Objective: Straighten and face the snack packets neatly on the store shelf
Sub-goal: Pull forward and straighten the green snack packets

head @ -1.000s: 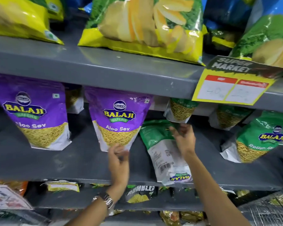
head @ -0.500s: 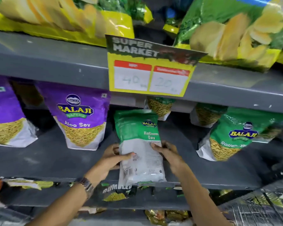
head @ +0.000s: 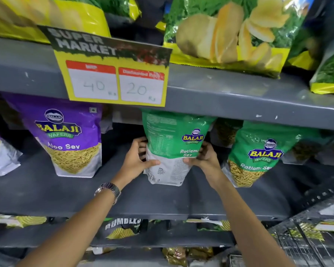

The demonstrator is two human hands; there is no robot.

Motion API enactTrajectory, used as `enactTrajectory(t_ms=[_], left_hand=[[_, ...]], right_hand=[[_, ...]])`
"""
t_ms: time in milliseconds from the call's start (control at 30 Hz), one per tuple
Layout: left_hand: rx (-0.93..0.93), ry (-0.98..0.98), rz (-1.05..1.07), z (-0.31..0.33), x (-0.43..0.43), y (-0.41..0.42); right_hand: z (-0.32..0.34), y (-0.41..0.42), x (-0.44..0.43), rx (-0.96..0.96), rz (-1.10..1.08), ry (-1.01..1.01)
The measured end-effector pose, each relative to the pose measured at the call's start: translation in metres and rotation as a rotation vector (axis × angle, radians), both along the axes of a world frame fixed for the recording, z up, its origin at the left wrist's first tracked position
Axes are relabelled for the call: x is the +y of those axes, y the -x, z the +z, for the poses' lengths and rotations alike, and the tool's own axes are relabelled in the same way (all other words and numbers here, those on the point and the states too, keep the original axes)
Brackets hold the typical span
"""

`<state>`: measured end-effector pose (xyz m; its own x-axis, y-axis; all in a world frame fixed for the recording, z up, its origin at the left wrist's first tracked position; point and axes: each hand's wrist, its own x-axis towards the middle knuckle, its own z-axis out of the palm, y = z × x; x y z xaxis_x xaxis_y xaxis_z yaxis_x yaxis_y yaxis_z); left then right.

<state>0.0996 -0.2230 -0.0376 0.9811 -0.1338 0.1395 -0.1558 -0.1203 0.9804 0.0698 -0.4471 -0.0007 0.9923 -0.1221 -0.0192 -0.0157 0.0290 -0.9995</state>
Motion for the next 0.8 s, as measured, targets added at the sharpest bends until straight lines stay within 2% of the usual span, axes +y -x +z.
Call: enactTrajectory(t_ms=[133, 300, 400, 567, 800], left_hand=[[-0.008, 0.008, 0.023, -0.003, 0.001, 0.004], [-0.070, 0.056, 0.353, -0.014, -0.027, 0.049], [0.042, 0.081, 0.263, -0.021, -0.052, 0.069], [-0.009, 0.011, 0.313, -0.025, -0.075, 0.074], [-0.039, -0.037, 0.217, -0.021, -0.095, 0.064]], right_hand=[[0.013, -0.004, -0.010, -0.050, 0.038, -0.011], [0.021, -0.008, -0.006, -0.130, -0.097, 0.011], [0.021, -0.005, 0.003, -0.192, -0.183, 0.057], [0.015, 0.014, 0.014, -0.275, -0.265, 0.118], [0.022, 0.038, 0.025, -0.253, -0.131, 0.197]])
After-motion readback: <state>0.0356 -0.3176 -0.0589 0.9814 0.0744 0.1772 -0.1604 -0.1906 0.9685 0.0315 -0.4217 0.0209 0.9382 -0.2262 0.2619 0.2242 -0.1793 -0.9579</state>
